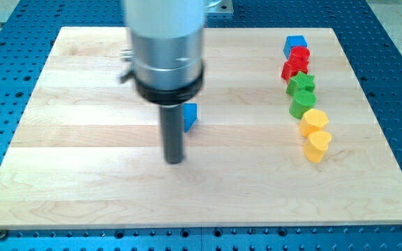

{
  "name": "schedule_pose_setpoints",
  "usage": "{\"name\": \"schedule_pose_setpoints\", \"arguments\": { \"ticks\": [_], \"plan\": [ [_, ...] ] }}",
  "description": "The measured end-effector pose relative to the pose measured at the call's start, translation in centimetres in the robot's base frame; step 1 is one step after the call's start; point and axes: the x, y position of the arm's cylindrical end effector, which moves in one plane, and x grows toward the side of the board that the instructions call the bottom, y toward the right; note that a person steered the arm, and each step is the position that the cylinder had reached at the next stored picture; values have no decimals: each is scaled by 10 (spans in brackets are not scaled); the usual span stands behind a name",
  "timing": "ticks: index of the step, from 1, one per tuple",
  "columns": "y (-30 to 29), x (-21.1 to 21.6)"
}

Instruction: Push the triangle below the heart

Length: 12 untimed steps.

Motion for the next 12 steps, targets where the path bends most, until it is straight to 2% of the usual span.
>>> {"name": "schedule_pose_setpoints", "arguments": {
  "ticks": [2,3,5,6,7,8,10,11,12],
  "plan": [
    [-1,-82],
    [44,-90],
    [163,-21],
    [146,-29],
    [145,-77],
    [121,-63],
    [131,5],
    [95,-17],
    [66,6]
  ]
}}
